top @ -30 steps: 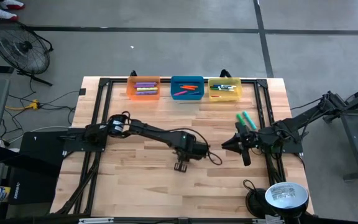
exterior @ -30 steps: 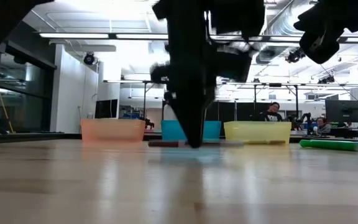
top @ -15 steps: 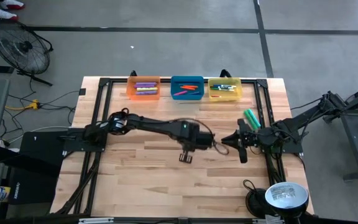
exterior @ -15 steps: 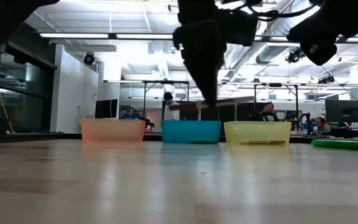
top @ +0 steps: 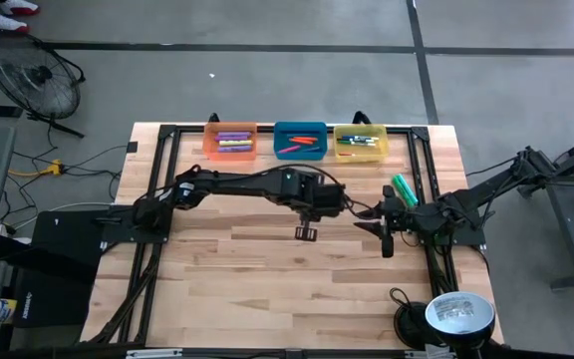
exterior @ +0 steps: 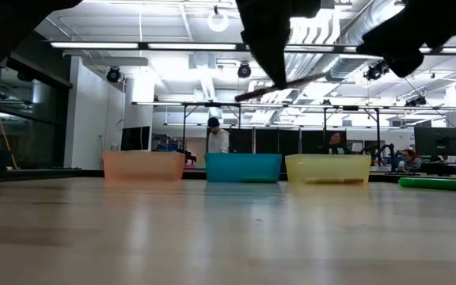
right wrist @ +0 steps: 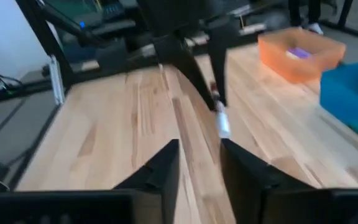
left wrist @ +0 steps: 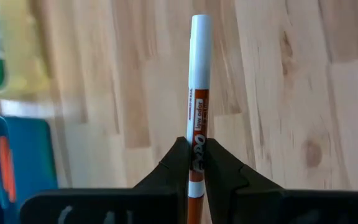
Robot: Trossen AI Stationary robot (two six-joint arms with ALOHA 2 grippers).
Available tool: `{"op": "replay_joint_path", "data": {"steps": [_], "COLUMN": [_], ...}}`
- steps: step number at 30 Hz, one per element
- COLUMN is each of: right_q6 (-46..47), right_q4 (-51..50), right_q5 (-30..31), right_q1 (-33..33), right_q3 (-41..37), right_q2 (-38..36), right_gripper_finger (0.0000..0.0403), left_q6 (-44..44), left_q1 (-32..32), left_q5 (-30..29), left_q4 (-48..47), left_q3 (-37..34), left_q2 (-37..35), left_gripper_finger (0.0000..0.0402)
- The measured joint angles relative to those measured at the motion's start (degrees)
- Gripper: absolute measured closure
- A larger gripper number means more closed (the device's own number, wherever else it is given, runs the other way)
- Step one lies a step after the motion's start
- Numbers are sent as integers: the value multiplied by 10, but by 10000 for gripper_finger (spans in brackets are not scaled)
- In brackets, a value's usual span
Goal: Pick & Place Markers
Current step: Put the brown marker into the yellow bin
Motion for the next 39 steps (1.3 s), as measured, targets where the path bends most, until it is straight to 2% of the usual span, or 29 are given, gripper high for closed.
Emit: {"op": "replay_joint_path", "data": {"steps": [7,12,24,30,39], "right_q6": [-50,-37,-40,-50,-54], "right_q4": [85,85,139,181,175], "right_q5": [-12,-65,-160,-166,-177], "right_q1": [-33,-74,-133,-150,-165], "right_q3": [0,0,0,0,0], "right_q2": [17,45,138,161,163], "right_gripper_finger": [205,177,194,206,243], "left_q6": [0,0,-1,-2,-1], "left_q1": [1,1,1,1,1], "left_q5": [-1,-1,-1,-1,-1], "left_q4": [39,37,40,40,40], "left_q3": [1,1,1,1,1], "left_q2": [-1,-1,-1,-1,-1], "left_gripper_finger": [382,382,382,382,382]}}
